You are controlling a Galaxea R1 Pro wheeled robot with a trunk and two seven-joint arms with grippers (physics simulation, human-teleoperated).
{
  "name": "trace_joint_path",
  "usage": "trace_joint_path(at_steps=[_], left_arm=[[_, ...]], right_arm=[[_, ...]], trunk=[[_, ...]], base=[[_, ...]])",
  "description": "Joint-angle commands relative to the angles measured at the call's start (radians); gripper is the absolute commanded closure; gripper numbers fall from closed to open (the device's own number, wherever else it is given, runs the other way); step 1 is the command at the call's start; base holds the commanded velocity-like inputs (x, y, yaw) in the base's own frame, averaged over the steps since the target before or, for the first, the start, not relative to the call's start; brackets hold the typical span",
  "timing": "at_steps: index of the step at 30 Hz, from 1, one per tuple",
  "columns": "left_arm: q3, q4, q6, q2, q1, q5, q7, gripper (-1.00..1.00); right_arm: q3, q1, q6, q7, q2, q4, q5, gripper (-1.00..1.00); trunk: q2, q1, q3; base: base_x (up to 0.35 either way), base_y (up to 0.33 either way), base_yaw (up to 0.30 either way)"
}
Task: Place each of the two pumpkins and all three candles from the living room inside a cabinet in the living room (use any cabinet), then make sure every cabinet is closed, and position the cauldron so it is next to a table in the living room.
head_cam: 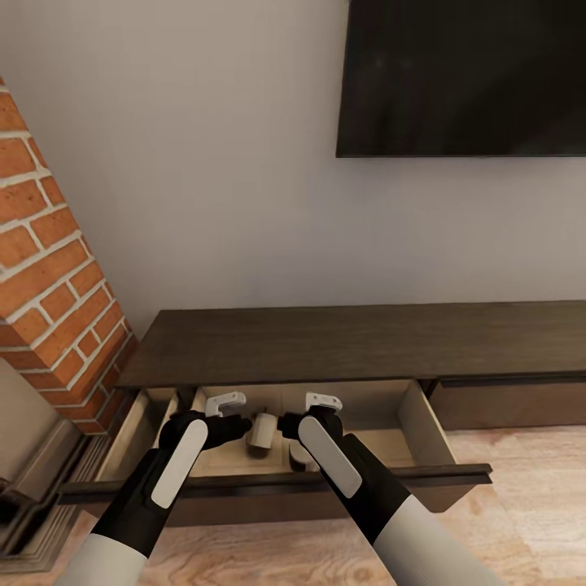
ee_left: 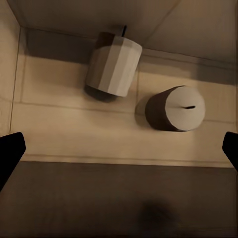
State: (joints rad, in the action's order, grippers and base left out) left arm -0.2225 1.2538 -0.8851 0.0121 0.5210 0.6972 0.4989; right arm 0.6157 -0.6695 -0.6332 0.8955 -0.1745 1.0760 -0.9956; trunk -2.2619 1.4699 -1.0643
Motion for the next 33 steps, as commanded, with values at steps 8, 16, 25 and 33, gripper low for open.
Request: trace_joint_path(at_steps=[8,16,25,33], left_arm=[[-0.001,0.001,-0.002,0.0,0.001,0.009,0.01,-1.0],[-0.001,0.002,-0.002,0.0,0.001,0.007,0.057,-1.0],[-0.003,0.003,-0.002,0.011,0.001,0.011,0.16,-1.0],[-0.002,0.003,-0.043,0.012,0.001,0.01,0.164,-1.0]], right_arm=[[0.001,-0.001,-0.003,0.008,0.0,0.001,-0.006,-1.0],[0.001,-0.001,-0.011,0.01,0.0,0.001,-0.004,-1.0],[-0.002,-0.001,-0.015,0.069,0.0,0.0,-0.009,-1.0],[-0.005,-0.001,-0.019,0.08,0.0,0.006,-0.011,-1.0]], trunk=[[0.056,-0.031,0.024],[0.112,-0.062,0.049],[0.175,-0.096,0.078],[0.231,-0.127,0.103]], base=[[0.0,0.0,0.0],[0.0,0.0,0.0],[0.0,0.0,0.0],[0.0,0.0,0.0]])
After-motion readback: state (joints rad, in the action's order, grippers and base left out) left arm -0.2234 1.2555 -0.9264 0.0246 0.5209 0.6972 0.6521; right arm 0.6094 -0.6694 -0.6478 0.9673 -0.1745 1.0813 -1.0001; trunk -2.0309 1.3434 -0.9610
